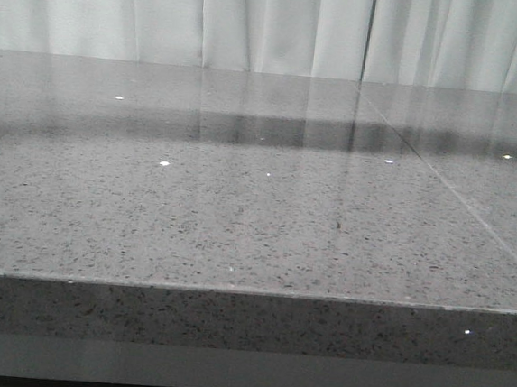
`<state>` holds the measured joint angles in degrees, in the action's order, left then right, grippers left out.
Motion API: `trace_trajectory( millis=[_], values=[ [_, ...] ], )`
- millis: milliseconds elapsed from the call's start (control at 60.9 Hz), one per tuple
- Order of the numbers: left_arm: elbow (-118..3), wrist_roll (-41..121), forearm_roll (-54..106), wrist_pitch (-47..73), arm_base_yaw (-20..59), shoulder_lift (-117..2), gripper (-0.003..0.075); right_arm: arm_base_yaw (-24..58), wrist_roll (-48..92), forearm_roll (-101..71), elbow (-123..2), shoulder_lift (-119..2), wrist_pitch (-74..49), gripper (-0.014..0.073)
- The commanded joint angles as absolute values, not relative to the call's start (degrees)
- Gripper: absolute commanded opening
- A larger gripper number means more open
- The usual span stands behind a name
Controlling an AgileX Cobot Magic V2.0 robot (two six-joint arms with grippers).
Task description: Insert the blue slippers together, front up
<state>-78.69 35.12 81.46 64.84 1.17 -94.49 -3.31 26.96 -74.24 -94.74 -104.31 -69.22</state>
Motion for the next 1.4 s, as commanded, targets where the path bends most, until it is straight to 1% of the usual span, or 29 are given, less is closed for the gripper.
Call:
trace_trajectory(
  millis=[0, 66, 115, 608, 756, 936, 1084, 1380],
  values=[
    [-80.3, 34.9, 85.9, 67.2, 1.8, -92.1, -0.0019, -3.9, 26.9, -76.7, -96.9, -100.8, -73.4, 0.0428],
    [-80.3, 34.9, 85.8, 67.2, 1.8, -92.1, -0.0019, -3.9, 26.9, -76.5, -96.9, -100.6, -73.4, 0.0467],
    [-80.3, 34.9, 85.7, 67.0, 1.8, -92.1, -0.0019, -3.9, 26.9, -76.5, -96.9, -100.6, -73.4, 0.0477],
    [-80.3, 34.9, 79.6, 61.0, 1.8, -92.1, -0.0019, -4.0, 24.8, -69.0, -96.9, -100.6, -73.5, 0.0477],
    [-80.3, 34.9, 78.9, 59.6, 1.8, -92.1, -0.0019, -5.7, 24.3, -68.6, -96.9, -100.6, -74.4, 0.0477],
    [-80.3, 34.9, 78.2, 59.2, 1.8, -92.2, -0.0019, -9.8, 24.3, -68.5, -96.9, -100.6, -76.2, 0.0477],
    [-80.3, 34.9, 77.6, 59.2, 1.8, -92.2, -0.0019, -12.3, 24.3, -65.5, -96.9, -99.7, -76.2, 0.0475],
    [-78.1, 32.8, 74.6, 58.3, 1.8, -92.9, -0.0019, -12.7, 24.3, -55.2, -96.9, -95.4, -72.5, 0.0475]
  ],
)
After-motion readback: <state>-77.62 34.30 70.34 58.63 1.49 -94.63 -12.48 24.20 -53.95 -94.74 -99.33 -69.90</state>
